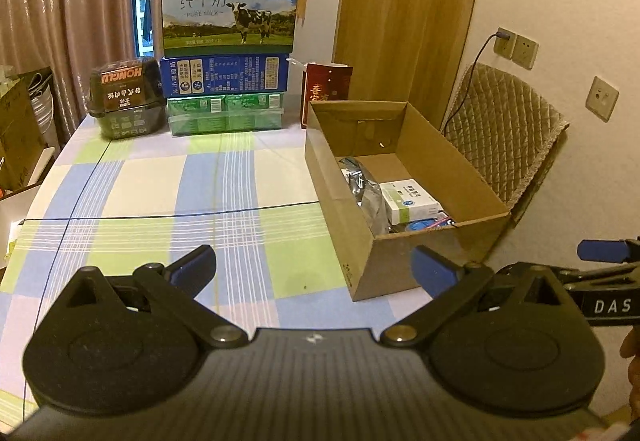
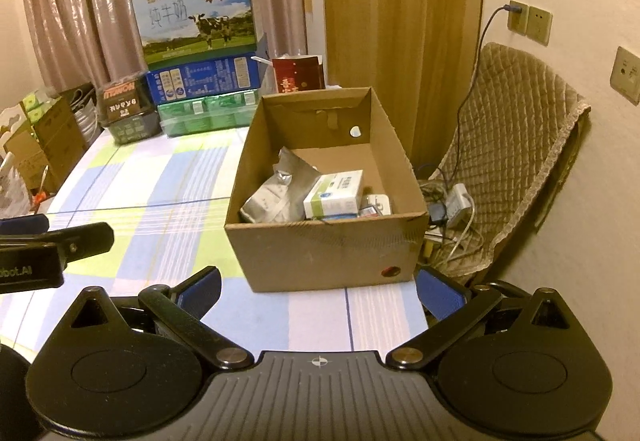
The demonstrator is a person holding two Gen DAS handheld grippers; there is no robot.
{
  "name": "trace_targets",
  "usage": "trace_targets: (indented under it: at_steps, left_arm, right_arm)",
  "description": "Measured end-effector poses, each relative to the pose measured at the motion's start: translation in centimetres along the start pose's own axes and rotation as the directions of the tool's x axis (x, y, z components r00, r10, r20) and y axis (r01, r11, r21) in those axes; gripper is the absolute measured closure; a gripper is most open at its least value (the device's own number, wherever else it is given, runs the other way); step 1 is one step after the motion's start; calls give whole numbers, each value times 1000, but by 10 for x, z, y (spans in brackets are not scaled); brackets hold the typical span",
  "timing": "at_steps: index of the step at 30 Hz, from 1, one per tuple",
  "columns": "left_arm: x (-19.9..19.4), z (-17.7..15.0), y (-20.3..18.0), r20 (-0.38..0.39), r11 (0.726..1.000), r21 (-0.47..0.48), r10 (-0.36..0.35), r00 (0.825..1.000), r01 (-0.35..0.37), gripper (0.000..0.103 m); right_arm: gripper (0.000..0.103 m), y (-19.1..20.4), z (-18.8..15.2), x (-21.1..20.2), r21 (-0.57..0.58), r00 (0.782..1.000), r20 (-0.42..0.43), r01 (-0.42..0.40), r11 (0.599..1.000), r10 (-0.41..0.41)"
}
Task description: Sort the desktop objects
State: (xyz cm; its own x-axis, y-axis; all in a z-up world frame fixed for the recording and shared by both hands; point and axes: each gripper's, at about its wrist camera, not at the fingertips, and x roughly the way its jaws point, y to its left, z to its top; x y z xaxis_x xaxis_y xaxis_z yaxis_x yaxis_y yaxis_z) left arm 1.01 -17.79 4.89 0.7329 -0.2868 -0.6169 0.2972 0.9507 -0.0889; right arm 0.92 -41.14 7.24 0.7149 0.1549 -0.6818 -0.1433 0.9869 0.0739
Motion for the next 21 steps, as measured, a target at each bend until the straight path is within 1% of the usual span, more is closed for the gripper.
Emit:
trace_targets:
  at_steps: [6,10,21]
  left_arm:
    - [-5,-2,-2,6,1000,-1,12,1000,-12,1]
    - [-7,-3,1,9,1000,-18,4,1000,-4,1]
    - [-9,-6,-1,10,1000,1,11,1000,-11,1]
  right_arm:
    - [2,6,-8,-8,-11,1000,-1,2,1000,-2]
    - [2,6,-9,-9,-9,1000,-1,0,1000,0]
    - [2,9,-10,-12,-10,1000,1,1,1000,-1]
